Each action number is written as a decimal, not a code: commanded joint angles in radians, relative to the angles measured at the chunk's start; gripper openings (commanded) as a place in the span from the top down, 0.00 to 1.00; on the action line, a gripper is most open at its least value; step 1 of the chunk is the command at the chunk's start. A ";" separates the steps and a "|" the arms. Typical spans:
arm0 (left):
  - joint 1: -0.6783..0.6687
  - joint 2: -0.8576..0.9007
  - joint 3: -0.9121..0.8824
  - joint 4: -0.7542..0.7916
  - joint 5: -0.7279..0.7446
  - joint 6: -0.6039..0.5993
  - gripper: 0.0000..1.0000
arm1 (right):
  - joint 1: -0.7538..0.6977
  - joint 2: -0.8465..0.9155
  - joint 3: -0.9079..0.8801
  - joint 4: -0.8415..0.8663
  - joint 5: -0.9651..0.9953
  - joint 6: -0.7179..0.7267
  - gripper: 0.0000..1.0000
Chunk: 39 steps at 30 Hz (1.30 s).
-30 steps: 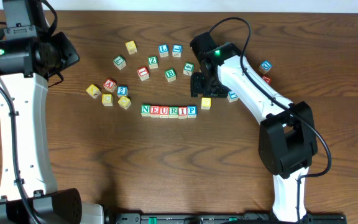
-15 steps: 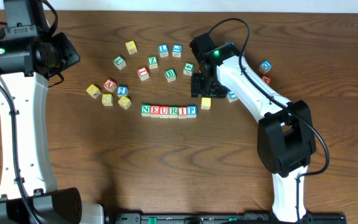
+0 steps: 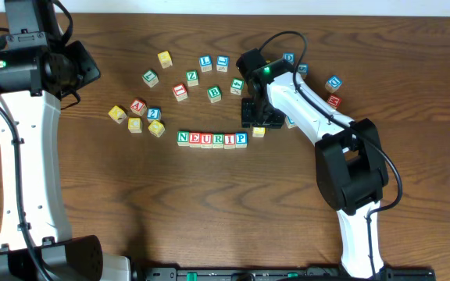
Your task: Spell out NEURIPS
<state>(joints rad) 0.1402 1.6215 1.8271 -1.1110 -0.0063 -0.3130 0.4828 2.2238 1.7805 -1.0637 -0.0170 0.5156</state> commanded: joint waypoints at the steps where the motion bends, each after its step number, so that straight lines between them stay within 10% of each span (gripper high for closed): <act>1: 0.001 0.011 -0.007 -0.003 -0.006 0.014 0.55 | 0.003 0.004 -0.010 0.005 0.026 0.003 0.52; 32: 0.001 0.012 -0.007 -0.003 -0.006 0.014 0.55 | 0.002 0.004 -0.060 0.074 0.029 -0.087 0.62; 39: 0.001 0.012 -0.007 -0.003 -0.006 0.014 0.55 | -0.005 0.003 -0.057 0.077 0.029 -0.113 0.78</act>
<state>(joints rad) 0.1402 1.6215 1.8271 -1.1110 -0.0063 -0.3130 0.4824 2.2238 1.7210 -0.9852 -0.0025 0.4271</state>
